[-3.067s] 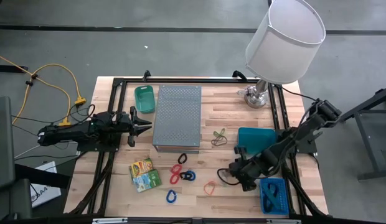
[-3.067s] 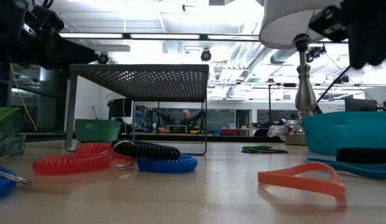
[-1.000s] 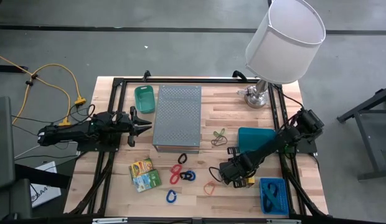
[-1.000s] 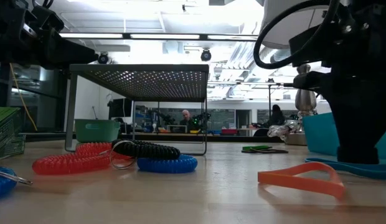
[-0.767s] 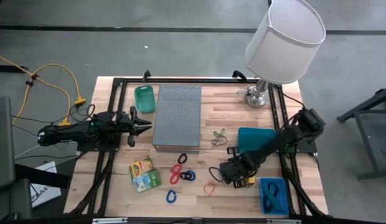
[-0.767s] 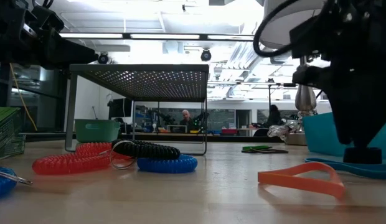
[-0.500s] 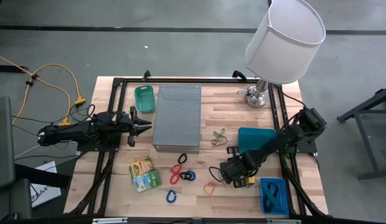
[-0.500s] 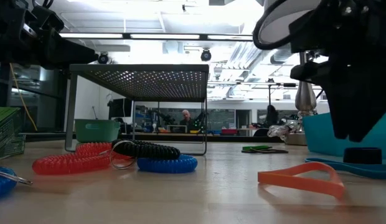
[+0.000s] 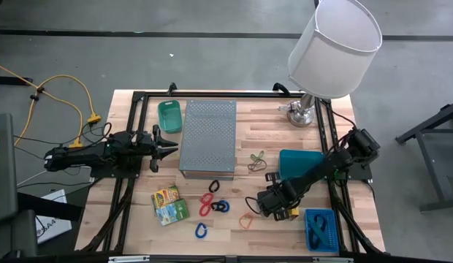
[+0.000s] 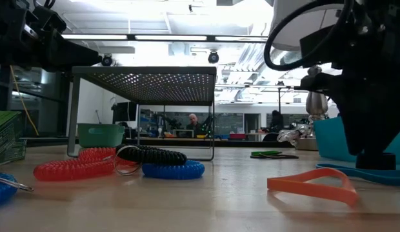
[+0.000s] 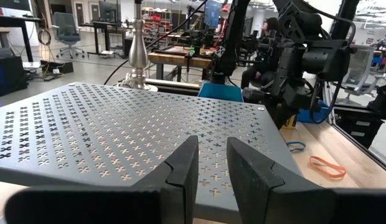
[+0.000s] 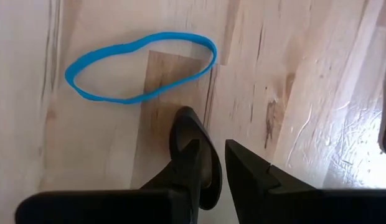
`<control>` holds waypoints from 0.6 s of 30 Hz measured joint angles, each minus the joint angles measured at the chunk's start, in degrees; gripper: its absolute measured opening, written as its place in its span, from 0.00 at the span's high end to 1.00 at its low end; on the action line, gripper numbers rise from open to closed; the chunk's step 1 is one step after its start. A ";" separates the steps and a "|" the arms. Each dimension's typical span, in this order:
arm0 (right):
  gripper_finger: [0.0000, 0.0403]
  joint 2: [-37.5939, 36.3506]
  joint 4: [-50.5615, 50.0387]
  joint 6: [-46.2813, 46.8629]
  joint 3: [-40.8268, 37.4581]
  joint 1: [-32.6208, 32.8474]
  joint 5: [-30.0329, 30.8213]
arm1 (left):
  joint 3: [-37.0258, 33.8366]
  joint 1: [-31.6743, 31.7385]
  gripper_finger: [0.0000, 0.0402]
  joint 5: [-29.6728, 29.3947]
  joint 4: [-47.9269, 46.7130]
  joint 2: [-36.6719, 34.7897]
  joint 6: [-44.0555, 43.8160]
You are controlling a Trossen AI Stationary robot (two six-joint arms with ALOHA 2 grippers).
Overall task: Pick & Place Office Desk Supplies
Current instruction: Put the black rubberband into the blue basket
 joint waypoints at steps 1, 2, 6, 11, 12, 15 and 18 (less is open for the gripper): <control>0.84 -0.01 -0.01 0.00 0.00 0.00 0.03 | 0.00 -0.01 0.80 0.00 0.00 -0.01 0.00; 0.84 -0.01 -0.03 -0.02 0.00 0.00 0.09 | 0.00 0.00 0.80 -0.02 0.00 -0.01 0.00; 0.84 -0.01 -0.05 -0.02 0.00 0.00 0.02 | 0.00 -0.02 0.80 0.00 0.00 0.00 -0.01; 0.84 -0.01 -0.08 -0.39 0.00 0.00 0.02 | 0.00 0.00 0.80 -0.01 0.00 -0.01 -0.01; 0.84 -0.01 -0.06 -0.39 0.00 0.00 0.02 | 0.00 -0.02 0.80 -0.02 0.00 -0.01 0.00; 0.84 -0.01 -0.42 -0.40 0.00 0.00 0.00 | 0.00 -0.01 0.80 -0.02 0.00 -0.01 -0.01; 0.84 -0.01 -0.44 -0.42 0.00 0.00 -0.02 | 0.00 -0.02 0.80 0.00 0.00 -0.02 0.00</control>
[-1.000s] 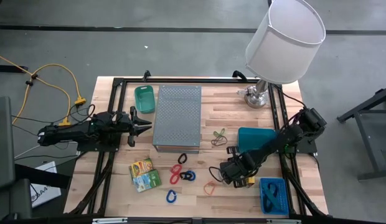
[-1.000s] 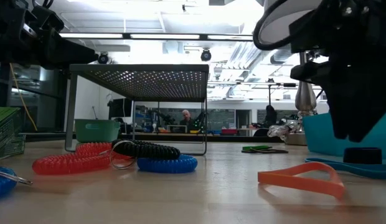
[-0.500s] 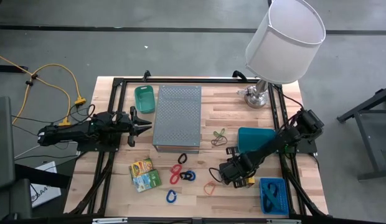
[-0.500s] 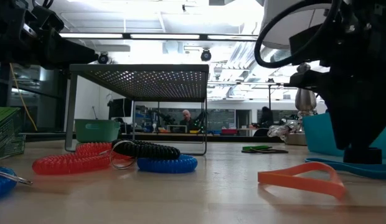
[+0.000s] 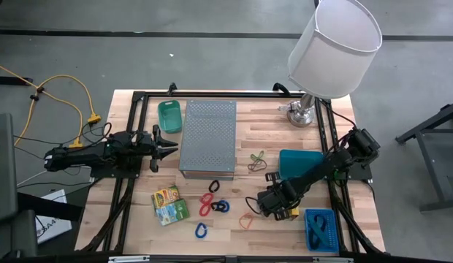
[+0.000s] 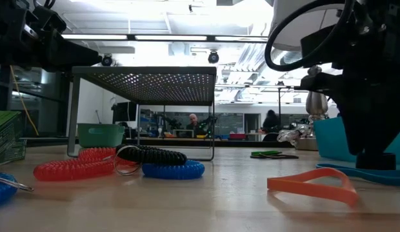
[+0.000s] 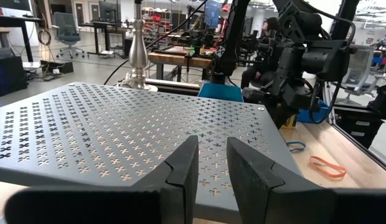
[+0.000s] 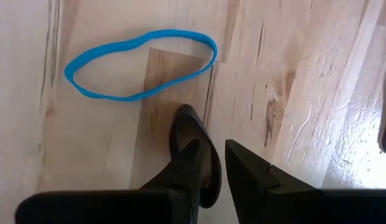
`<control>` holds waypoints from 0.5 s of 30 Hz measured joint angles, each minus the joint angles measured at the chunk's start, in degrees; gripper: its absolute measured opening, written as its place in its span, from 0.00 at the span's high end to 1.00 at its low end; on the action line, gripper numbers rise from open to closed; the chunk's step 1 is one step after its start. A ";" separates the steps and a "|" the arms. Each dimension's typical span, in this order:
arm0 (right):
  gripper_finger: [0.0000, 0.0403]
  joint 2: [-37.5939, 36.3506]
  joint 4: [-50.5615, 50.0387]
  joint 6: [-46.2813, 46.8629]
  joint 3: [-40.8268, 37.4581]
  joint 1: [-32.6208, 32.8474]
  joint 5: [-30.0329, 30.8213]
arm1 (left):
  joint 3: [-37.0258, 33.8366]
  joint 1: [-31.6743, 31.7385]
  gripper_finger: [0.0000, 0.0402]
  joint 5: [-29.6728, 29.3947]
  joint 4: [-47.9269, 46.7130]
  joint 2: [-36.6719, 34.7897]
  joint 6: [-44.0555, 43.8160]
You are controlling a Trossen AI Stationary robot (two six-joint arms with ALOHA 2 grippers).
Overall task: Pick & Place Office Desk Supplies
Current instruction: Put the black rubberband into the blue basket
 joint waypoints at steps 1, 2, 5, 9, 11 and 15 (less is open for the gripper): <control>0.85 0.00 -0.04 0.00 0.00 0.00 0.00 | 0.00 0.02 0.80 0.00 0.00 0.00 0.00; 0.85 0.00 -0.05 -0.01 0.00 0.00 0.00 | 0.00 0.01 0.80 0.00 0.00 0.00 0.00; 0.86 0.00 0.07 -0.02 -0.41 0.00 -0.01 | 0.00 0.02 0.80 0.00 0.00 0.02 0.00; 0.88 0.00 0.37 0.24 -1.25 0.00 -1.29 | 0.00 0.00 0.80 0.00 0.00 0.00 0.00; 0.90 0.00 0.54 0.43 -1.25 0.00 -1.27 | 0.00 0.02 0.80 0.00 0.00 0.02 -0.01; 0.97 0.00 0.61 0.43 -1.25 0.00 -1.21 | 0.00 0.00 0.80 0.00 0.00 0.02 -0.01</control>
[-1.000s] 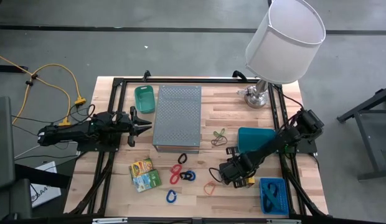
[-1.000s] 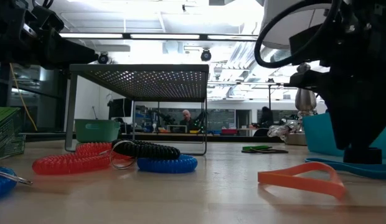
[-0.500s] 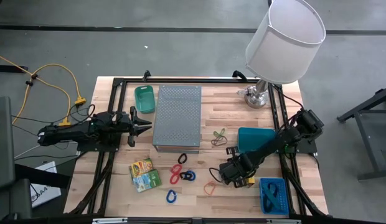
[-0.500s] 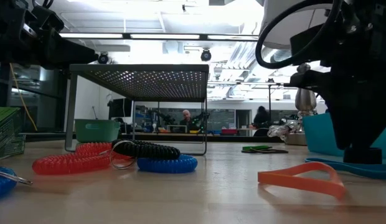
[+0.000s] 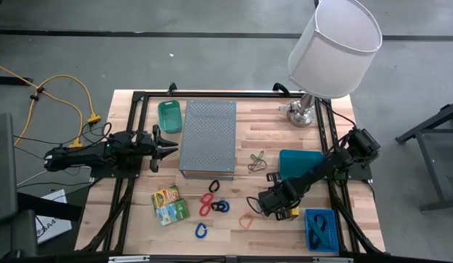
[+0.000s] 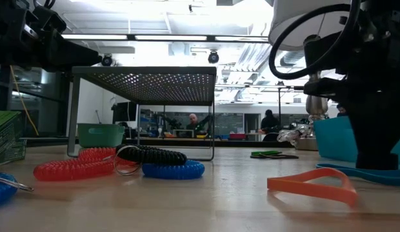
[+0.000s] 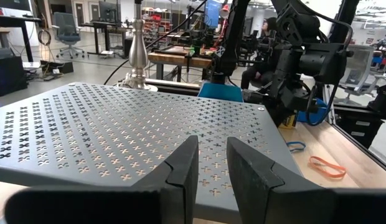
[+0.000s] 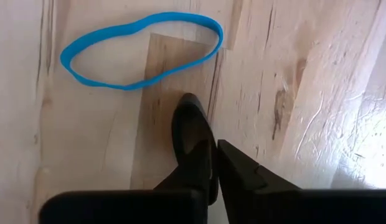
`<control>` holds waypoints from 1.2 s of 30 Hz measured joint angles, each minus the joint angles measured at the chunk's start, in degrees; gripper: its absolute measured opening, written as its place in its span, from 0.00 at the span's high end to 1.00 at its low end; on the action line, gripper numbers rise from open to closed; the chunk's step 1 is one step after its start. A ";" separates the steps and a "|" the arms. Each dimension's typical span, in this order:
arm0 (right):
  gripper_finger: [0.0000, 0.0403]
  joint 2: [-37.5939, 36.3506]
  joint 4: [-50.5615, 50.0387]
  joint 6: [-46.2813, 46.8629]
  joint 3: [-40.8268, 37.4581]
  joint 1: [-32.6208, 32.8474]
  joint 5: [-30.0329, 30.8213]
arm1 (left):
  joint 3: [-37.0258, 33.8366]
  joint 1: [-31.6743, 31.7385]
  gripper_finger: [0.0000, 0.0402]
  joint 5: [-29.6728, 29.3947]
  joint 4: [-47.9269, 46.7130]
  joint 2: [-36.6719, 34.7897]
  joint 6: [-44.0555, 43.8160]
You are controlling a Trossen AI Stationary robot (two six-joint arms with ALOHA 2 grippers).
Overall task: Pick & Place Office Desk Supplies
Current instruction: Put the black rubberband into the blue basket
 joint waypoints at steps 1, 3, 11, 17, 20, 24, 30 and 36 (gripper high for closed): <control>0.98 0.00 -0.01 0.00 0.00 0.00 0.01 | 0.00 0.01 0.80 -0.02 0.00 -0.01 0.01; 0.99 0.00 -0.02 0.00 0.00 0.00 0.11 | 0.00 0.02 0.80 0.00 0.00 0.00 -0.01; 0.99 0.00 -0.01 0.21 0.02 0.00 0.15 | 0.00 0.01 0.80 -0.01 0.00 -0.01 0.01; 0.99 -3.42 -0.04 0.04 1.33 -0.88 -0.31 | 0.00 0.02 0.80 0.00 0.00 -0.02 0.01; 0.99 -5.79 -0.05 -0.14 1.75 -1.17 -0.06 | 0.00 0.01 0.80 -0.01 0.00 0.00 0.01; 1.00 -7.04 1.05 -0.02 1.90 -1.10 -0.06 | 0.00 0.01 0.80 -0.01 0.00 -0.01 0.01; 1.00 -7.13 0.99 0.23 1.84 -1.07 -2.49 | 0.00 0.02 0.80 0.00 0.00 0.00 0.01; 1.00 -7.45 1.66 0.64 1.84 1.60 -8.24 | 0.00 0.00 0.80 0.00 0.00 -0.02 -0.01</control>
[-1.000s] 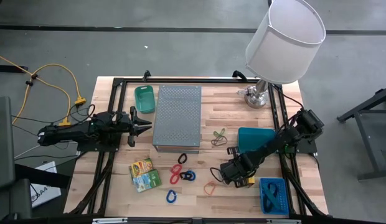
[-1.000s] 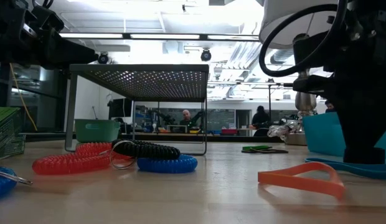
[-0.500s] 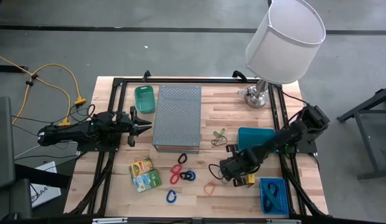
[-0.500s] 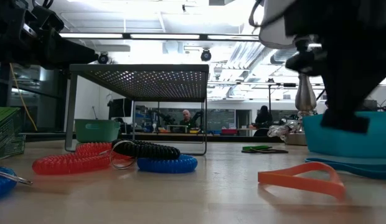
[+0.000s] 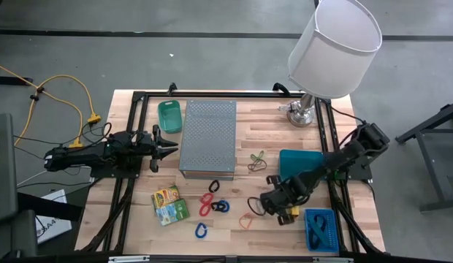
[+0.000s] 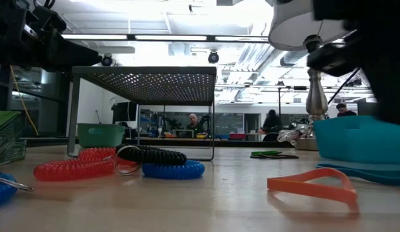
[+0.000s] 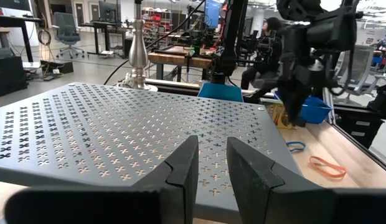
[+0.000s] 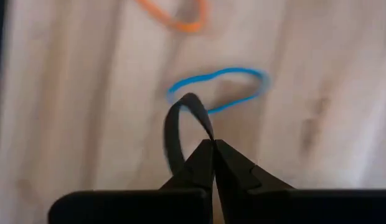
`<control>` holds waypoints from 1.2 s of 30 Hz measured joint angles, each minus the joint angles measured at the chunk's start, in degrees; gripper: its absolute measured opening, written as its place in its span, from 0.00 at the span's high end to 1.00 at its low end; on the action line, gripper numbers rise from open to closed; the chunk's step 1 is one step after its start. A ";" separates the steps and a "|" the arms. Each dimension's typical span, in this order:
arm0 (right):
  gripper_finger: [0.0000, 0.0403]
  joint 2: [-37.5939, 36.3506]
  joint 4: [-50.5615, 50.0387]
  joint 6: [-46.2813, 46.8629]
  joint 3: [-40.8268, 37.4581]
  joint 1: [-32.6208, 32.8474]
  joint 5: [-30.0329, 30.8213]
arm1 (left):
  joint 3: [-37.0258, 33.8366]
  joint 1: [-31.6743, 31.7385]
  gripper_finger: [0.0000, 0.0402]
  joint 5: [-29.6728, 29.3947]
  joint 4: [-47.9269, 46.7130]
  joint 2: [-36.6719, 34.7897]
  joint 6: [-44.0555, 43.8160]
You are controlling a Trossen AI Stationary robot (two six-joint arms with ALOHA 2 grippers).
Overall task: Pick & Place Office Desk Supplies
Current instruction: Put the black rubberband into the blue basket
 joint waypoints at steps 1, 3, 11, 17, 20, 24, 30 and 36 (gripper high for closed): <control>1.00 0.00 0.00 0.62 0.00 0.76 -0.34 | 0.00 0.02 0.80 -0.02 0.00 0.00 0.02; 1.00 -0.23 -0.08 2.30 0.00 2.59 -0.95 | 0.00 0.01 0.80 -0.01 0.00 0.01 0.02; 1.00 -0.86 2.27 8.76 0.00 12.92 0.77 | 0.00 0.01 0.80 0.00 0.00 0.00 0.02; 1.00 -1.88 2.87 14.98 0.00 20.49 2.90 | 0.00 0.01 0.80 -0.01 0.00 0.01 0.00; 1.00 -3.15 2.78 18.30 0.00 23.69 4.21 | 0.00 0.00 0.80 -0.02 0.00 0.02 0.02; 1.00 -5.20 1.37 22.86 0.00 27.75 6.65 | 0.00 0.00 0.80 -0.01 0.00 0.01 0.01; 1.00 -6.51 -4.97 32.26 0.00 33.09 8.13 | 0.00 0.00 0.80 -0.02 0.00 0.02 0.02; 1.00 -6.51 -9.44 38.91 0.00 36.19 8.21 | 0.00 0.02 0.80 -0.02 0.00 0.02 0.02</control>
